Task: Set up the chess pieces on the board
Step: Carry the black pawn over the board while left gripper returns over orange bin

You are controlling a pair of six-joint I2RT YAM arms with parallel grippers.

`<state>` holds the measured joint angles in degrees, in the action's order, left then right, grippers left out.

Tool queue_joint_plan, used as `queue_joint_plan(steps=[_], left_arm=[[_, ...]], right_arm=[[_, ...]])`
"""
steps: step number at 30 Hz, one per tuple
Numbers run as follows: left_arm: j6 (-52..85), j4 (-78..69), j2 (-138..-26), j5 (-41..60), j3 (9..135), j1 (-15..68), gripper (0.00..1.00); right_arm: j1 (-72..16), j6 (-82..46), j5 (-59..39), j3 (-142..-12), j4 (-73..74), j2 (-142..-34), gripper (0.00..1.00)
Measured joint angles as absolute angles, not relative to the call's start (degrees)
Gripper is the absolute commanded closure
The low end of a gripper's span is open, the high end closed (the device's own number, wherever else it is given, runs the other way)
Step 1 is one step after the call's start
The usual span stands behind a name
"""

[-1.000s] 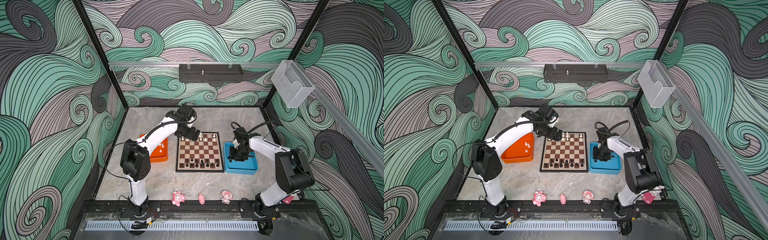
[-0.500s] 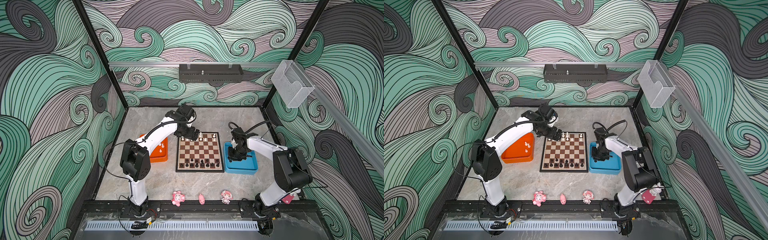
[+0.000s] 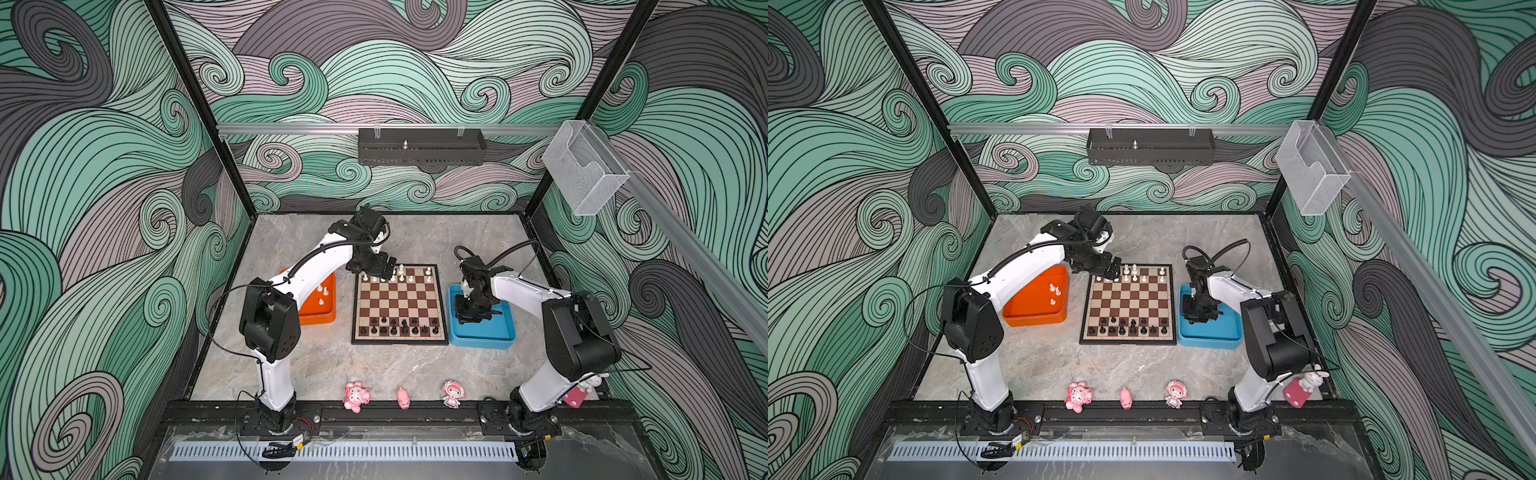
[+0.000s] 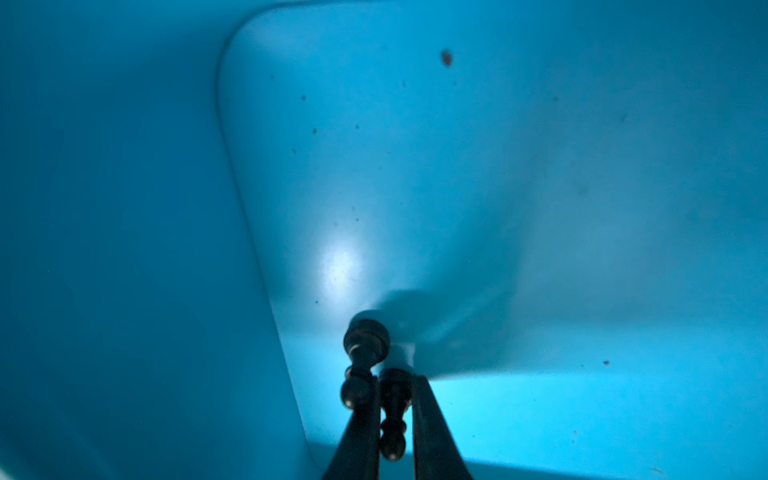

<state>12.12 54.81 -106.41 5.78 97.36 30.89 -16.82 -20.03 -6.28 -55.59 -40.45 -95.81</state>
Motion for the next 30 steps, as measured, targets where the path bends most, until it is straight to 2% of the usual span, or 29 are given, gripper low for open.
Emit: queue_joint_plan(steps=[17,30], left_arm=[[12.3,54.8,-106.4,5.6,96.6,28.3,0.01],[14.7,52.4,-105.2,7.9,94.5,17.2,0.02]], right_arm=[[-17.7,-19.4,-4.6,-59.1,-42.7,-95.2,0.90],[-21.3,-16.9,-1.1,-70.1,-50.2,-90.8,0.91]])
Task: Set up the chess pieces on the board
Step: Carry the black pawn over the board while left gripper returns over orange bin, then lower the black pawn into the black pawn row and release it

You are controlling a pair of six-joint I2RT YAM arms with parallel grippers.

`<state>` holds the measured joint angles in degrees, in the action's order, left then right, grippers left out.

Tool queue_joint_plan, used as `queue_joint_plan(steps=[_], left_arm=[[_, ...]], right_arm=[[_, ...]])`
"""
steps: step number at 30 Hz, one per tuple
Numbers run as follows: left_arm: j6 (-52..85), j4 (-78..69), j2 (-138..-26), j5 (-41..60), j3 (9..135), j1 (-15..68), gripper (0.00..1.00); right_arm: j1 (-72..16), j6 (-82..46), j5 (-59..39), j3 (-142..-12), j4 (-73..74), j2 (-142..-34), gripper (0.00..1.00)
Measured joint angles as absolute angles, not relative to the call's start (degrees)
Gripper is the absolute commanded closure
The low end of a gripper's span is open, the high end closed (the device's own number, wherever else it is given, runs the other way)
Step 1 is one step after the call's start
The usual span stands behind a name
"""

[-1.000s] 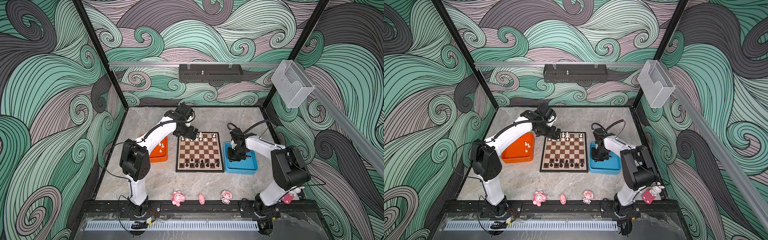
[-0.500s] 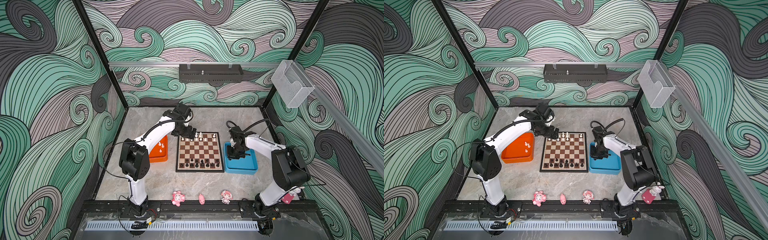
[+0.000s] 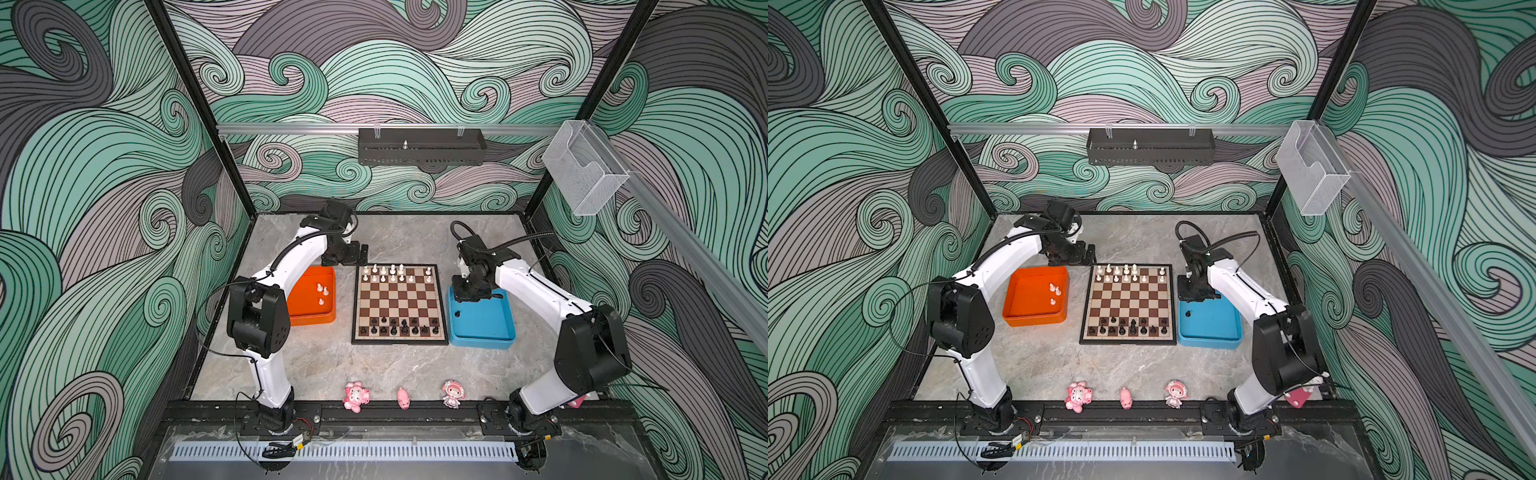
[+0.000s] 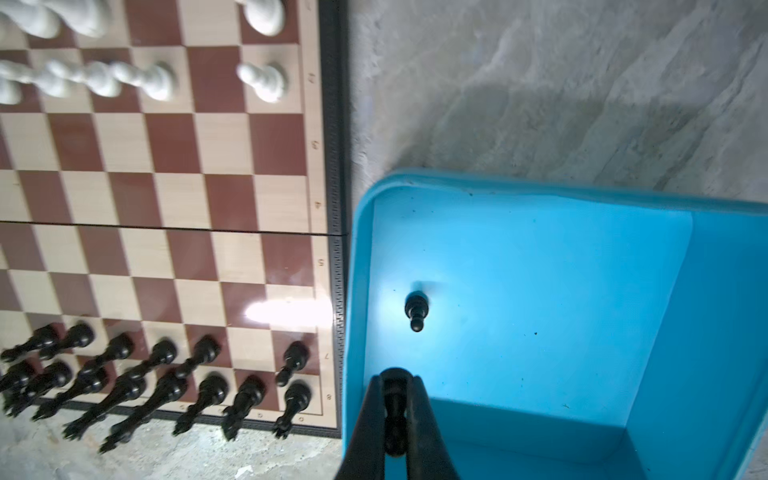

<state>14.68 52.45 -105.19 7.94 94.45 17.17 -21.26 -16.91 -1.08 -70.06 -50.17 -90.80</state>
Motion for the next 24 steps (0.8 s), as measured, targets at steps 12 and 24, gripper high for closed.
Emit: queue_joint_plan(steps=[12,24], left_arm=[[16.1,51.0,-104.7,8.2,100.5,6.2,0.01],[16.1,50.2,-104.8,9.8,97.3,1.9,0.01]], right_arm=[[-30.4,-17.1,-0.1,-78.7,-53.0,-94.5,0.91],[-38.5,-21.4,-1.5,-75.1,-50.2,-99.3,0.92]])
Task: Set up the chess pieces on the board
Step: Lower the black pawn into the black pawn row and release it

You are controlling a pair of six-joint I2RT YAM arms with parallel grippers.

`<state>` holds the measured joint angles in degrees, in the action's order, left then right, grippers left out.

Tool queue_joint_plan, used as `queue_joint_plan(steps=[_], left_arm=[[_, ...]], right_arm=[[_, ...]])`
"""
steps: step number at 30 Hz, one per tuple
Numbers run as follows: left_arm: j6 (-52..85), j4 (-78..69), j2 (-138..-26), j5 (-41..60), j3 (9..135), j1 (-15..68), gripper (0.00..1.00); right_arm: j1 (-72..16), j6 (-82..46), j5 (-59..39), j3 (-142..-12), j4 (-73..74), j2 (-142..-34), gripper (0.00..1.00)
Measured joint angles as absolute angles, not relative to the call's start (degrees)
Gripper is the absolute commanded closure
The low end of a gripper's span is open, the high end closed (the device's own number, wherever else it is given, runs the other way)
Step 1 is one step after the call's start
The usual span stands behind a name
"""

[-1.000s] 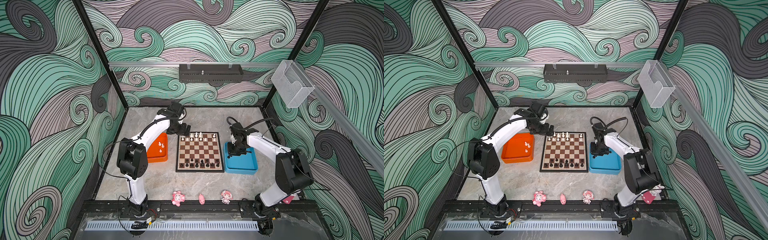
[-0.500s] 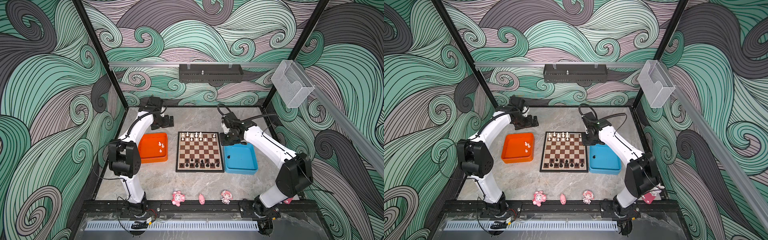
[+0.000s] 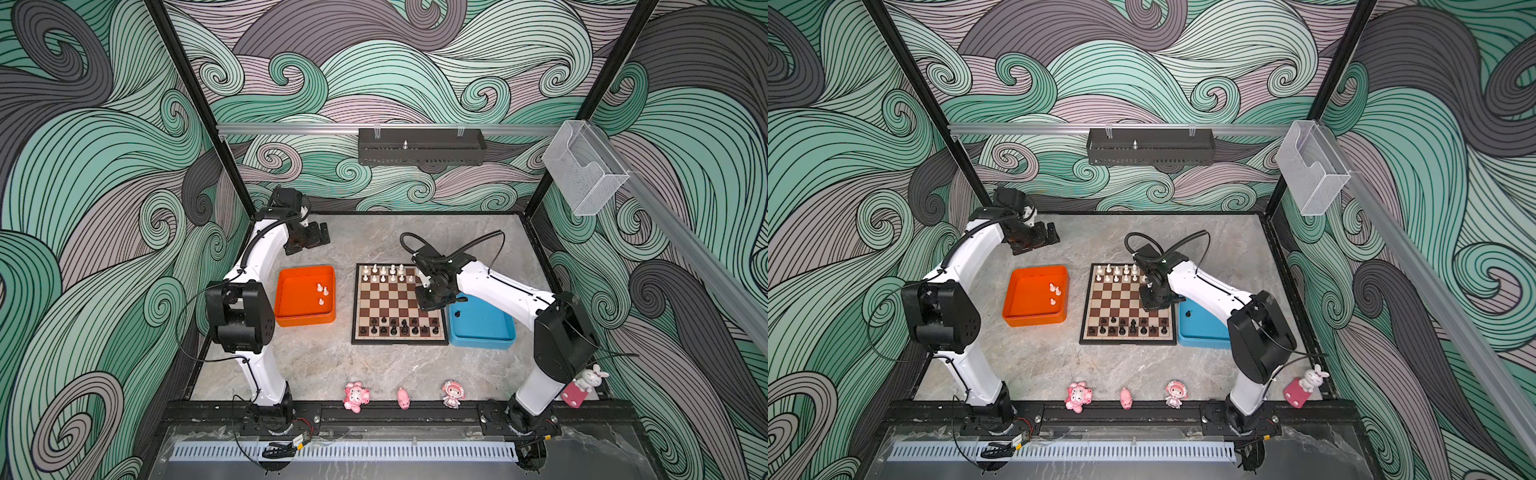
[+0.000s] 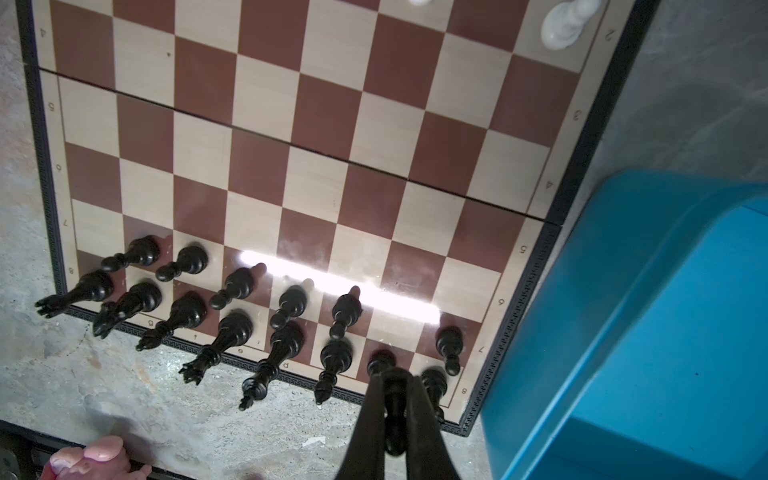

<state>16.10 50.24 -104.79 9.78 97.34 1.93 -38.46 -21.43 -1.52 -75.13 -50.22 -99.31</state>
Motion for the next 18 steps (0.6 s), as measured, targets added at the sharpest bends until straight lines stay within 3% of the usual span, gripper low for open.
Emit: queue_joint_plan(steps=[18], left_arm=[[16.1,50.1,-104.8,11.0,97.3,1.2,0.01]], right_arm=[[-39.8,-24.3,-2.2,-71.5,-45.6,-102.9,0.92]])
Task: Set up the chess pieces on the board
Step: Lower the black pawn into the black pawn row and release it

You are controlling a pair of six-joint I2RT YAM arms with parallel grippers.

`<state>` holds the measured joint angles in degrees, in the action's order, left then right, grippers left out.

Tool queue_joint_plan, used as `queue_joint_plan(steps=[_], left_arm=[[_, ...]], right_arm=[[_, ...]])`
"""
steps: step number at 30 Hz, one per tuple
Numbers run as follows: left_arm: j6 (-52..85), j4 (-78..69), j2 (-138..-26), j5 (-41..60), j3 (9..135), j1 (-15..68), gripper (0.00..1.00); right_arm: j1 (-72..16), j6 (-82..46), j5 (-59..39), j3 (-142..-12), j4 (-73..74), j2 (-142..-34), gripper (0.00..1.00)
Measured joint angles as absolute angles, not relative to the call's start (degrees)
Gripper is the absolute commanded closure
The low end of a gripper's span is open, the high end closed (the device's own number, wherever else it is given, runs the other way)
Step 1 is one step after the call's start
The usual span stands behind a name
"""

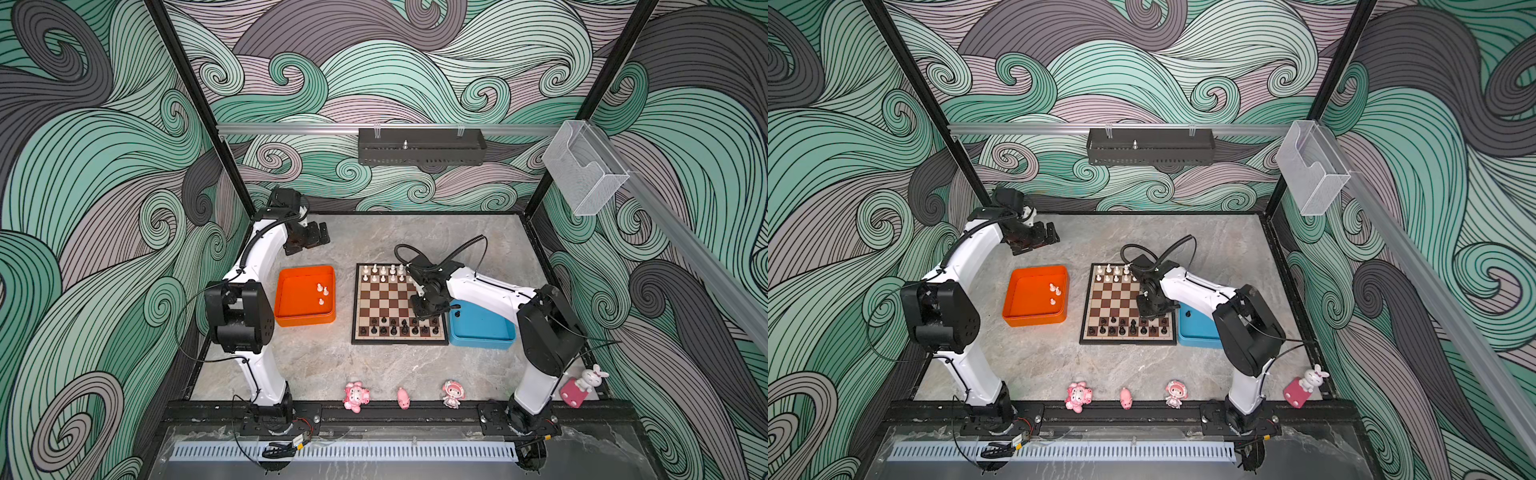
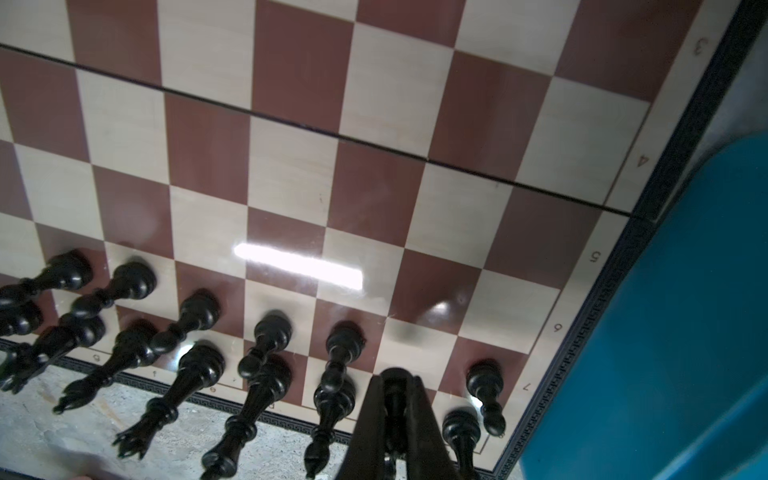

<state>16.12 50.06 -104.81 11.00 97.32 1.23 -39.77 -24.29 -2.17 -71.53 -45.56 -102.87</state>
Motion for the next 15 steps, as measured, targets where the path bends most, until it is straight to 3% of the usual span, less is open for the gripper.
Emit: queue_joint_plan(steps=[15], left_arm=[[16.1,50.1,-104.8,11.0,97.3,1.1,0.01]], right_arm=[[-39.8,-24.7,-1.9,-70.2,-44.8,-104.2,0.91]])
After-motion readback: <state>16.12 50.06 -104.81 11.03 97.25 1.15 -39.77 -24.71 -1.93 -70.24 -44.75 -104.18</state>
